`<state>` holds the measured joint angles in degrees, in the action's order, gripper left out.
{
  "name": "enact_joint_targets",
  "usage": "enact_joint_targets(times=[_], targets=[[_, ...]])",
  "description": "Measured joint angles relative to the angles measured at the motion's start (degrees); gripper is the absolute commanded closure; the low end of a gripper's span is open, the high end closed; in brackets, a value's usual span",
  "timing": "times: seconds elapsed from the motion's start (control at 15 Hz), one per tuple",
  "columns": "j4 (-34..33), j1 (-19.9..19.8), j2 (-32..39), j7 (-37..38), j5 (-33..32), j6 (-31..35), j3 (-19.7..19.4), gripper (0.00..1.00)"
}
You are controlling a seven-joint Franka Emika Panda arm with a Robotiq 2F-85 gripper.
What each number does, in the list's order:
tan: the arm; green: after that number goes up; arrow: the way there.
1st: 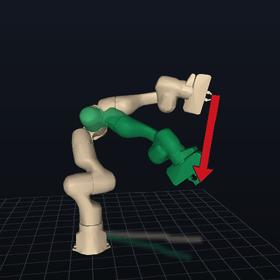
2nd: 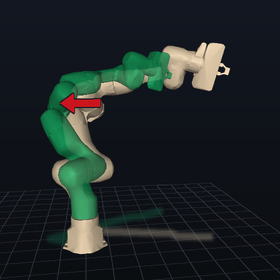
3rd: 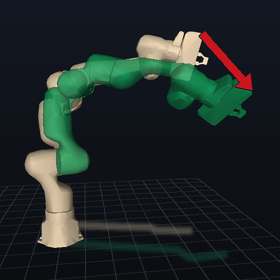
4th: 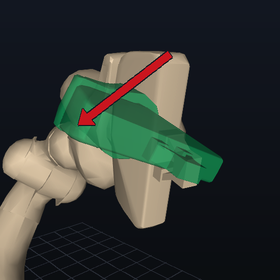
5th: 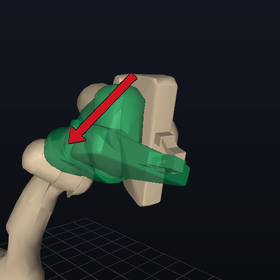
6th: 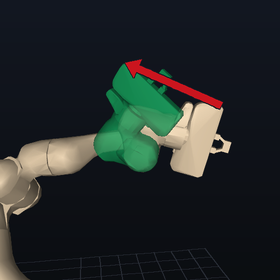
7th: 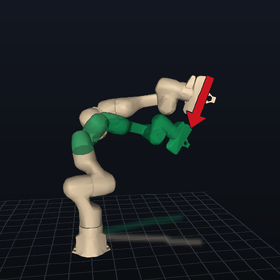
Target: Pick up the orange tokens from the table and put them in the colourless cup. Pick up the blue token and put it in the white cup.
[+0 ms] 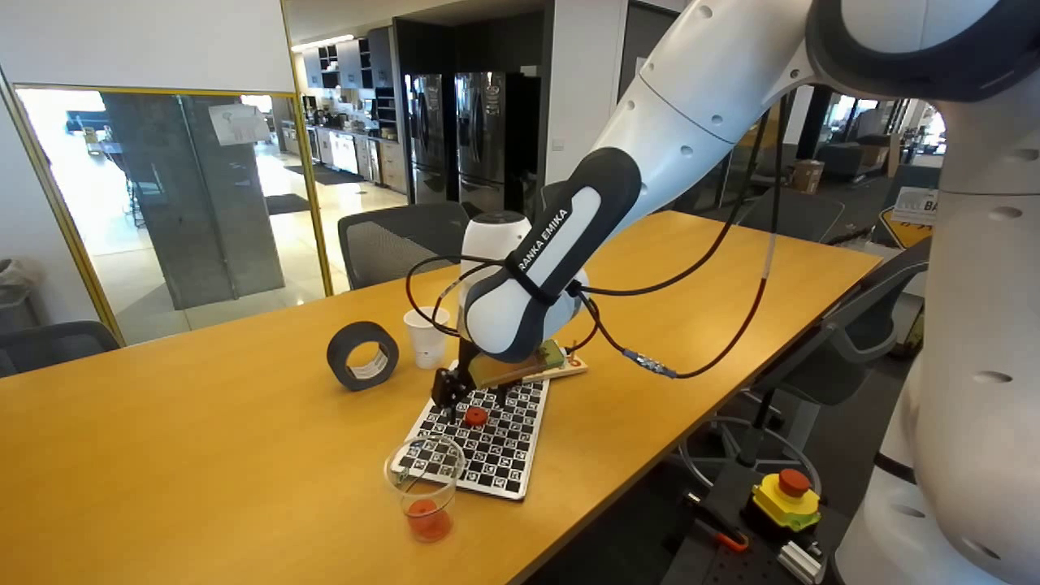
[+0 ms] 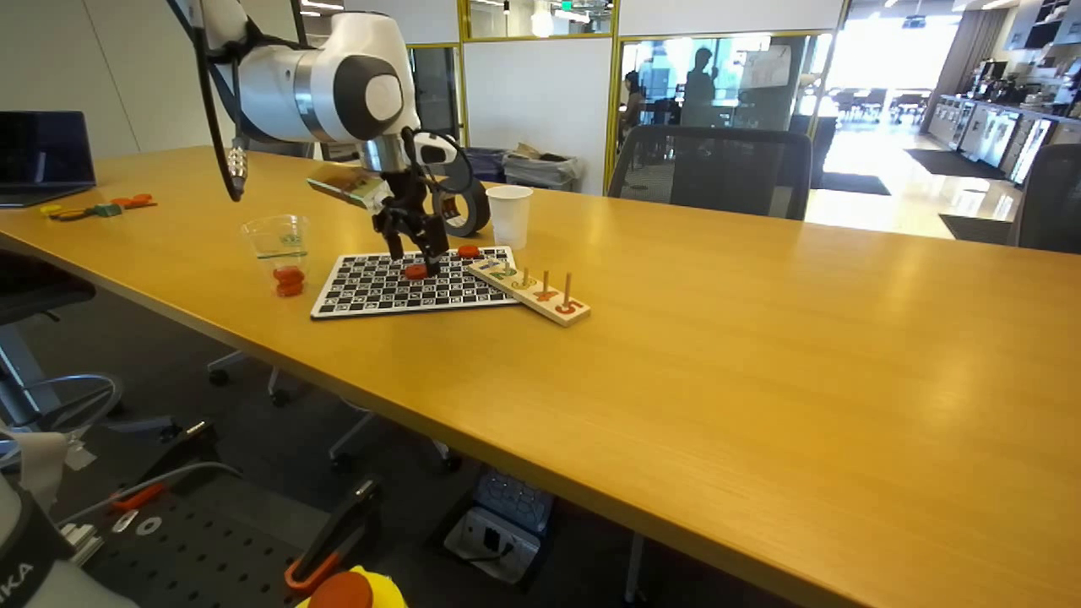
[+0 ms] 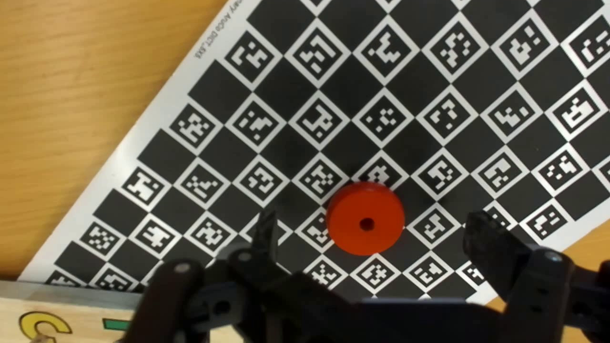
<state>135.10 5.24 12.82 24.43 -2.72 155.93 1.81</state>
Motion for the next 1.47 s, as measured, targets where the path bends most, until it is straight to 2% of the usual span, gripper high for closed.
enact_joint_targets(times=[0.2, 0.27, 0.33, 0.8, 0.87, 1.2, 1.47], targets=[[-0.65, 0.00, 0.70, -1.84, 2.00, 0.24, 0.00, 0.00], [-0.86, 0.00, 0.93, -2.46, 2.64, 0.29, 0.00, 0.25], [-1.06, 0.00, 1.13, -3.15, 3.37, 0.31, 0.00, 0.26], [-1.95, -0.36, 1.75, -5.30, 5.25, 0.14, -0.04, 0.79], [-2.03, -0.51, 1.74, -5.43, 5.25, 0.00, -0.10, 0.81], [-2.74, -0.58, 1.61, -5.71, 5.25, -1.92, -0.10, 0.79], [-2.96, -0.51, 0.01, -9.00, 4.80, -5.66, -0.03, 0.78]])
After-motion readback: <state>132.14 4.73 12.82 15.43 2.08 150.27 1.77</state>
